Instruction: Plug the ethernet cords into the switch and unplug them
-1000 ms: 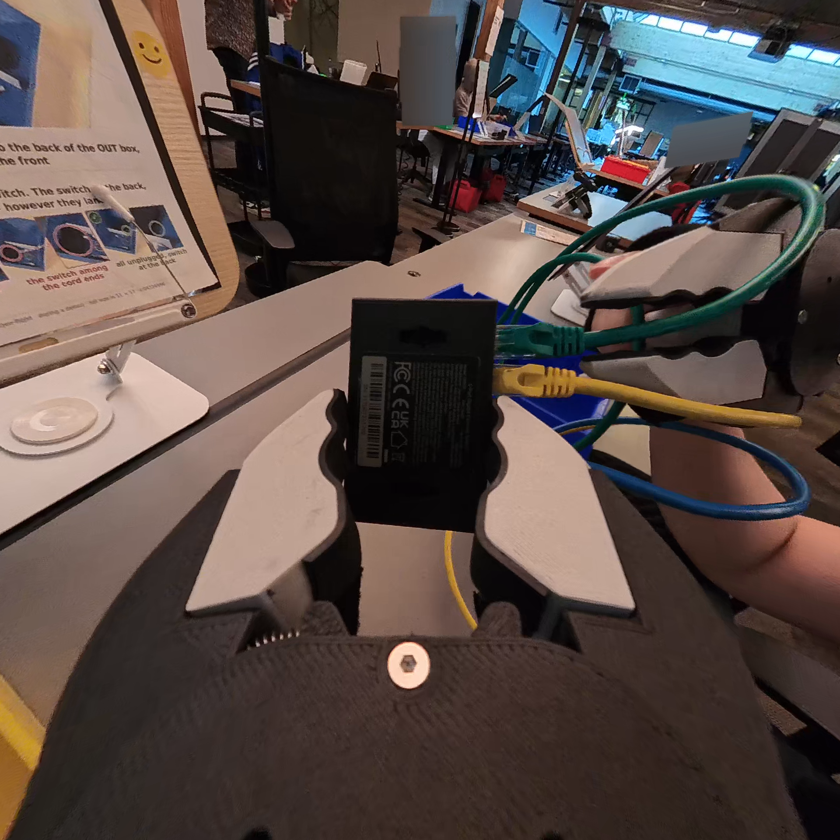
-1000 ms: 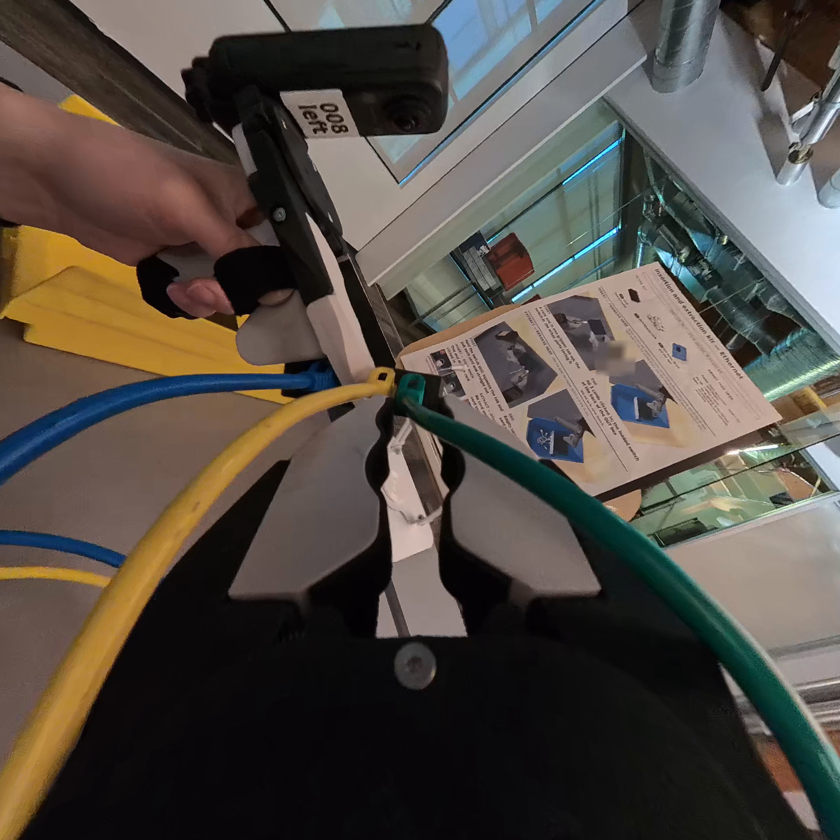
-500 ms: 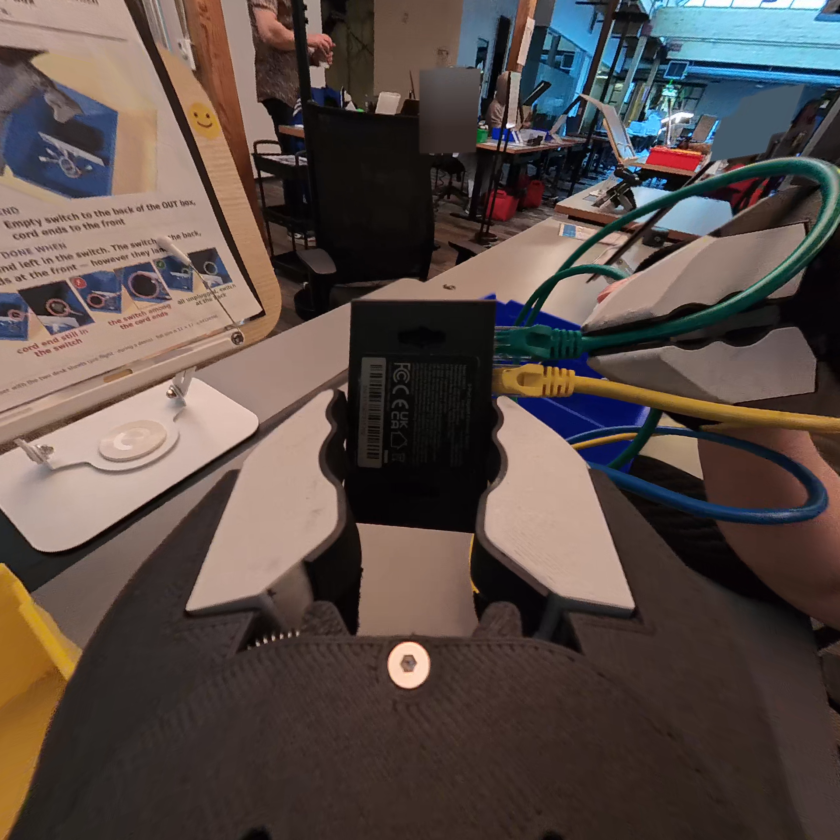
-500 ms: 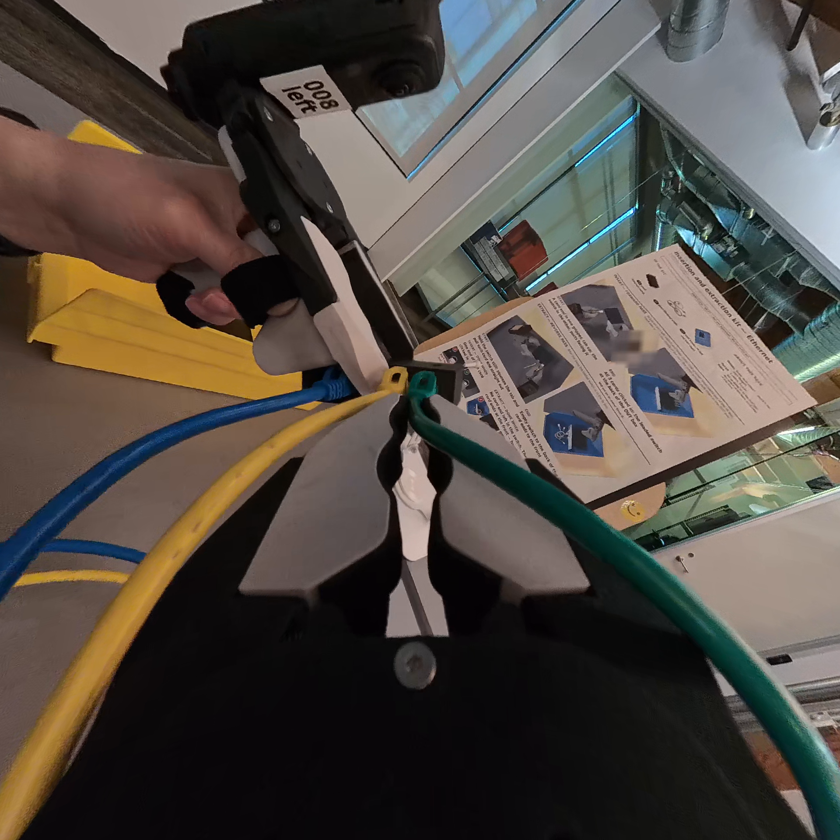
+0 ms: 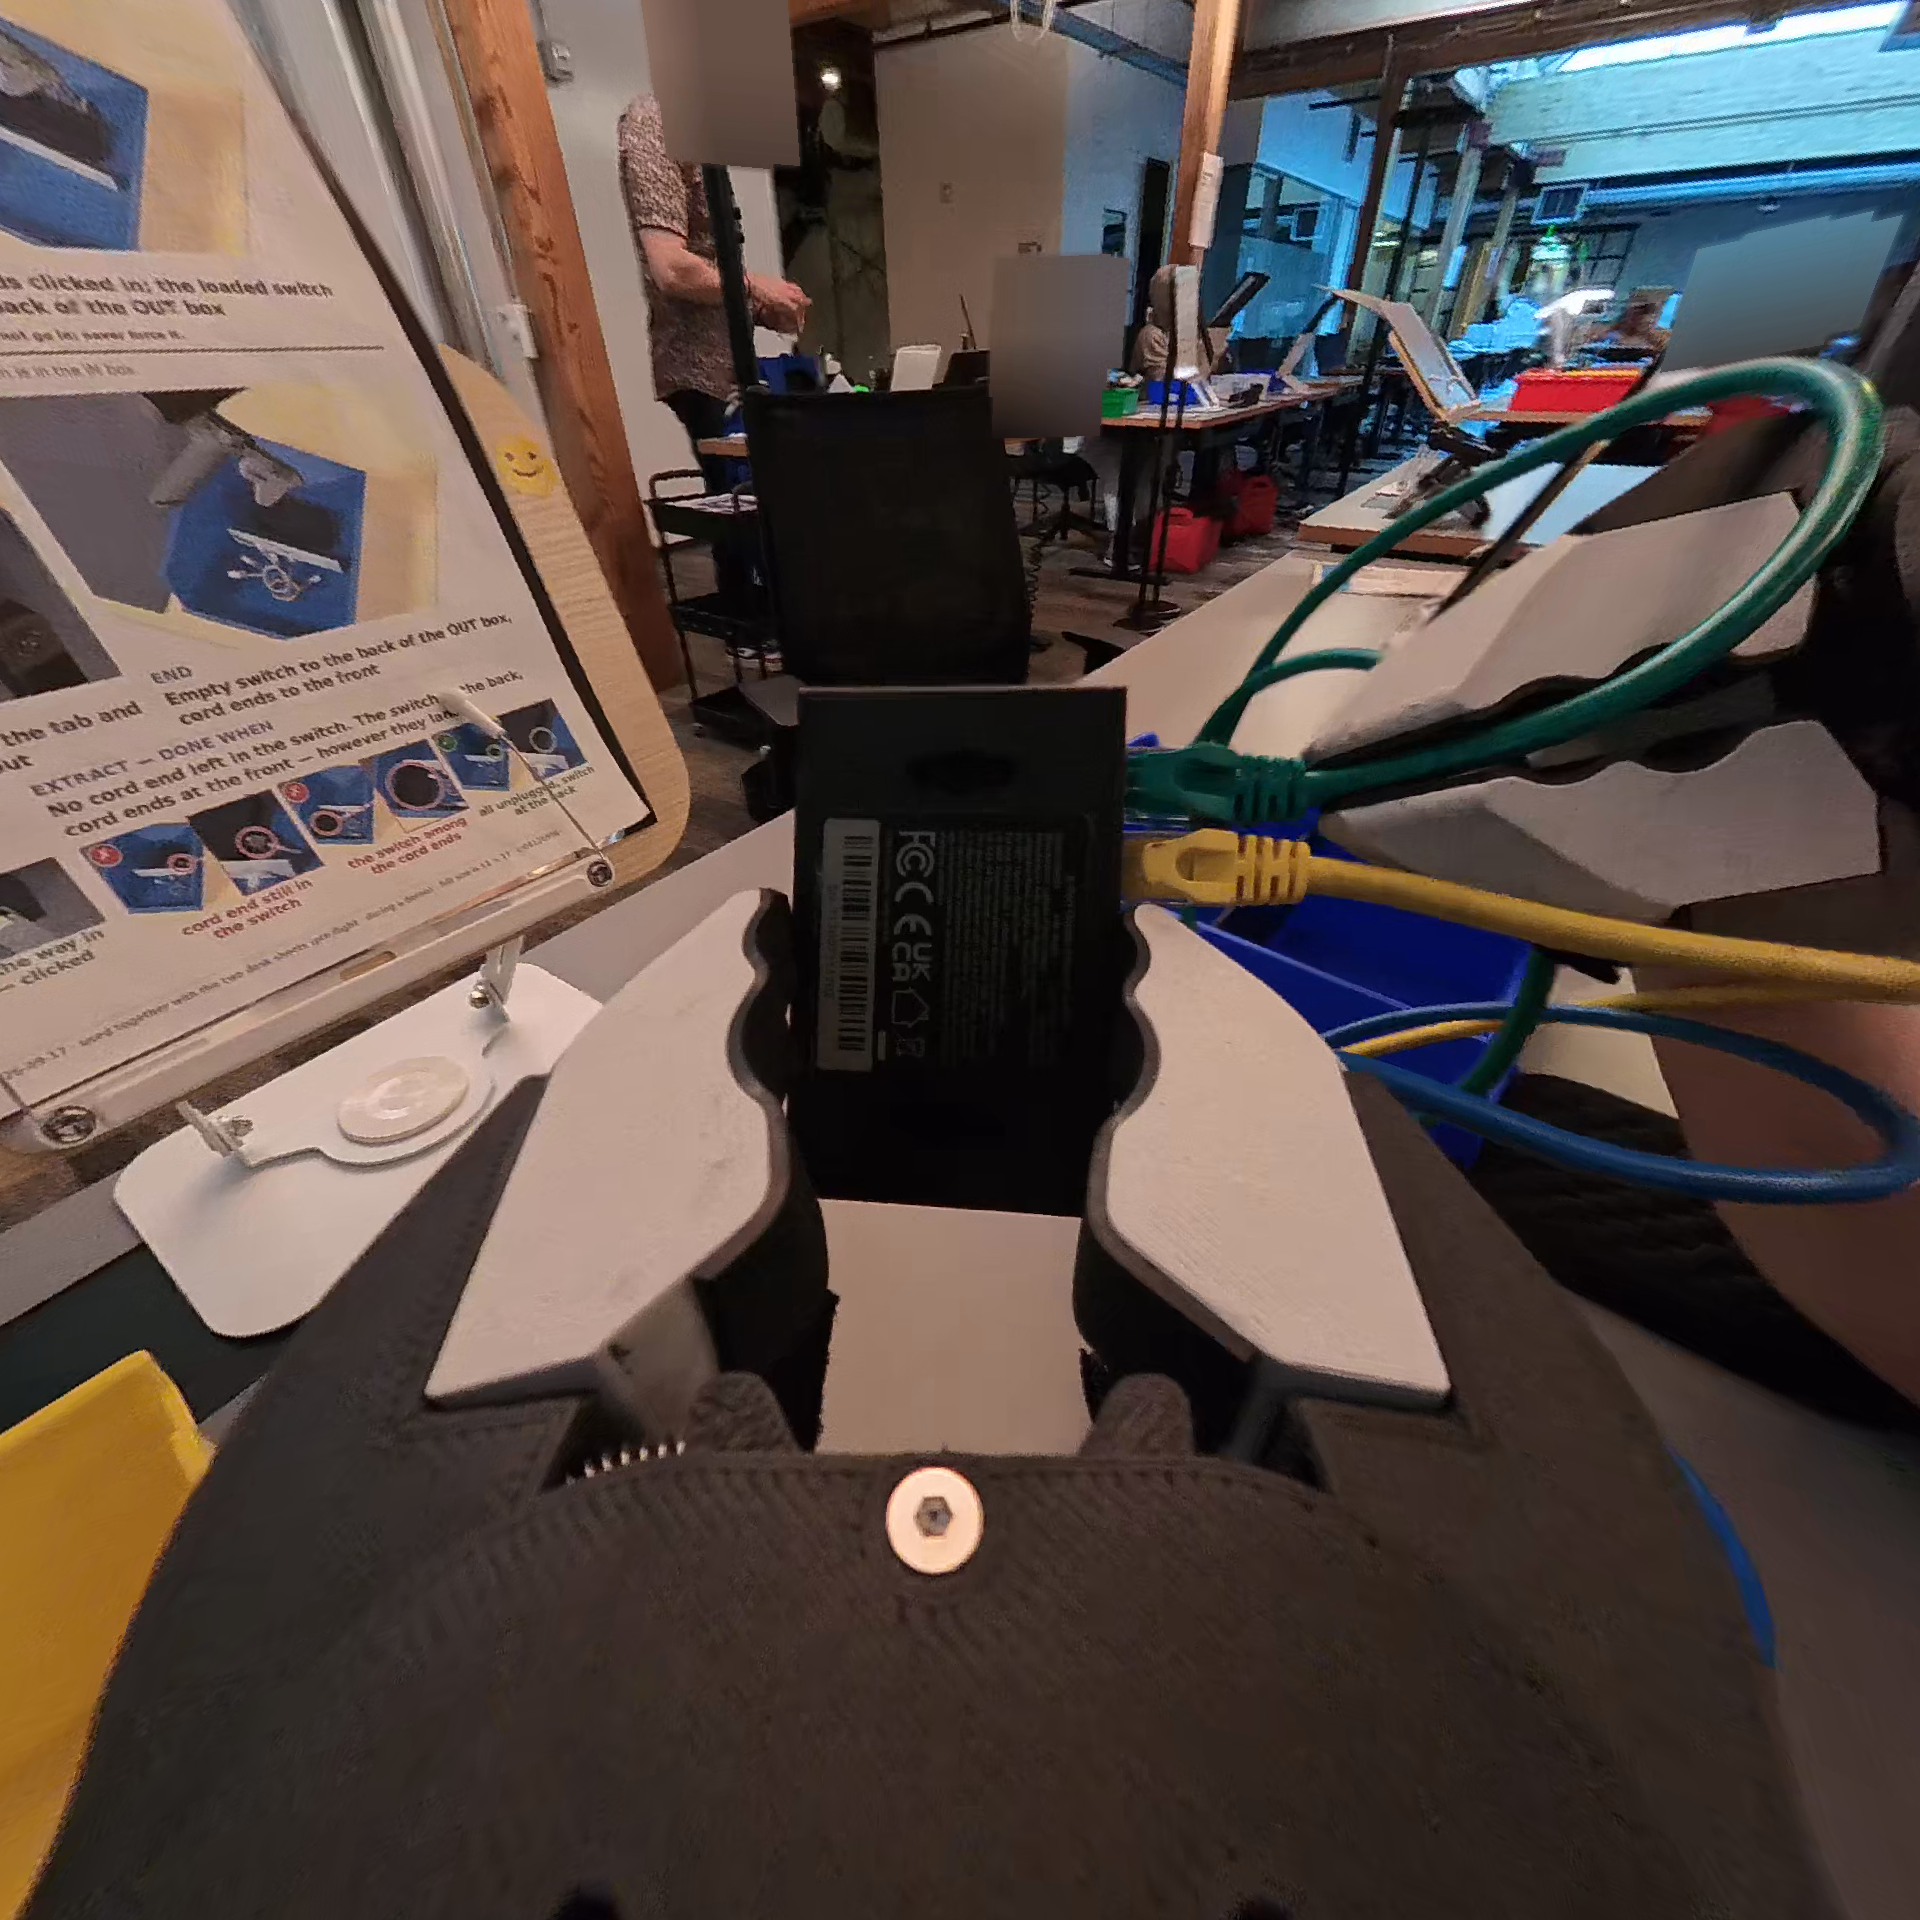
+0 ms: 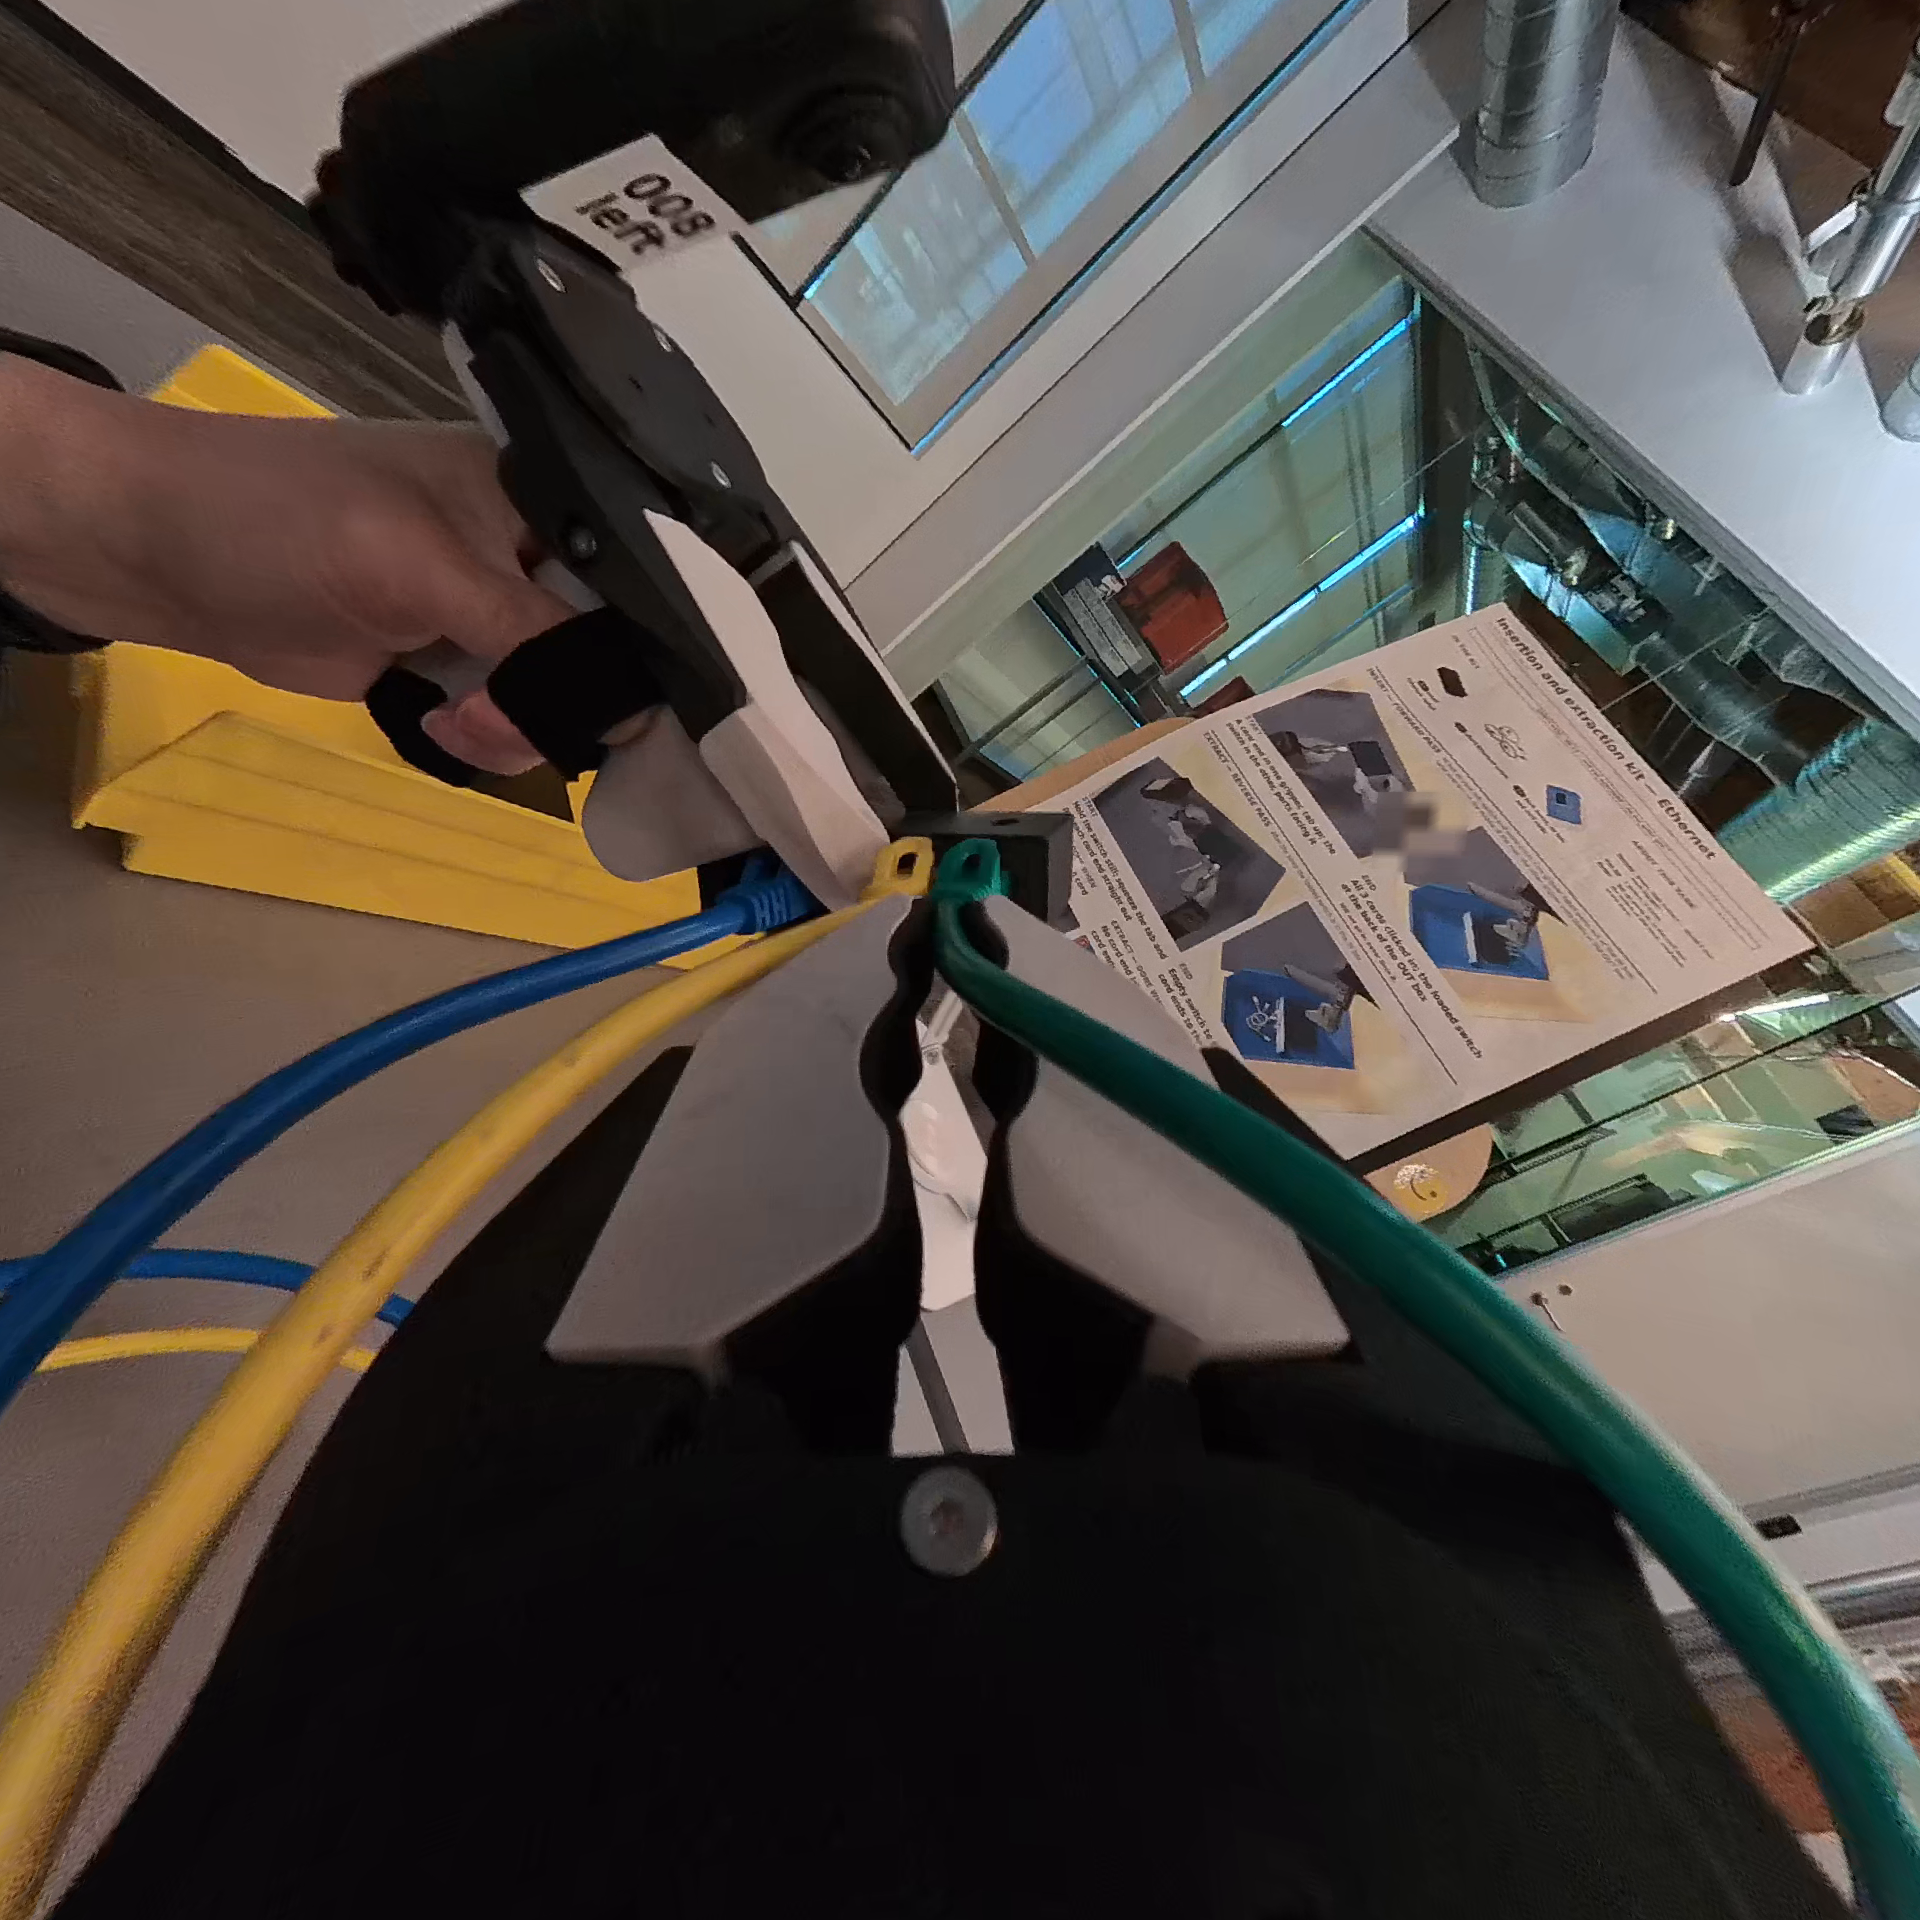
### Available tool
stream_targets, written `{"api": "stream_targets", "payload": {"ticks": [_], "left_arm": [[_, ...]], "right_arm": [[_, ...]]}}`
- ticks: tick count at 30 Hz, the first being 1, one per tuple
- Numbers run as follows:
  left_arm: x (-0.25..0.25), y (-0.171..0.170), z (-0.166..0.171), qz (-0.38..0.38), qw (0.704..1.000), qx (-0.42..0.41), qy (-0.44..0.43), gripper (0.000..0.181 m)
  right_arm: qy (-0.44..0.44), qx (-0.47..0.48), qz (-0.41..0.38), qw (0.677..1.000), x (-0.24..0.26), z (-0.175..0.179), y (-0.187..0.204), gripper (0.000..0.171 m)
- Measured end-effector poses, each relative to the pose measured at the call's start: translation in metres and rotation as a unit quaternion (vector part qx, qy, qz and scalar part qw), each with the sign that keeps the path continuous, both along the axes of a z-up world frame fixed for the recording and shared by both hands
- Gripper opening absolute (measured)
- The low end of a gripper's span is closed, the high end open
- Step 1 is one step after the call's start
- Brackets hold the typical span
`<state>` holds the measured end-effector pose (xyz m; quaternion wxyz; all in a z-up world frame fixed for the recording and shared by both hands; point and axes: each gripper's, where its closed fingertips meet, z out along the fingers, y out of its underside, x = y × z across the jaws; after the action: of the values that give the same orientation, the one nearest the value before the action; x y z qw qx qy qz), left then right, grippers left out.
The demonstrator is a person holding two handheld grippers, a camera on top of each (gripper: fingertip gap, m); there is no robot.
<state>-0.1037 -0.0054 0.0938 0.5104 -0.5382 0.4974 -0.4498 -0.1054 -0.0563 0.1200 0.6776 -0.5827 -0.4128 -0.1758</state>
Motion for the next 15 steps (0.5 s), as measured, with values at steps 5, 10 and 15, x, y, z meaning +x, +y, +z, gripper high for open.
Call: {"api": "stream_targets", "payload": {"ticks": [5,10,15], "left_arm": [[0.0,0.004,-0.001,0.023,0.999,0.028,0.008,0.058],[-0.005,-0.003,0.015,-0.001,0.997,0.07,-0.032,0.059],[-0.015,0.002,0.019,-0.013,0.998,0.04,-0.035,0.08]], "right_arm": [[-0.019,0.006,-0.014,1.0,0.003,-0.002,0.003,0.007],[-0.067,0.084,-0.006,0.994,-0.008,0.011,-0.009,0.006],[-0.111,0.114,-0.014,0.987,-0.02,0.013,-0.017,0.006]]}}
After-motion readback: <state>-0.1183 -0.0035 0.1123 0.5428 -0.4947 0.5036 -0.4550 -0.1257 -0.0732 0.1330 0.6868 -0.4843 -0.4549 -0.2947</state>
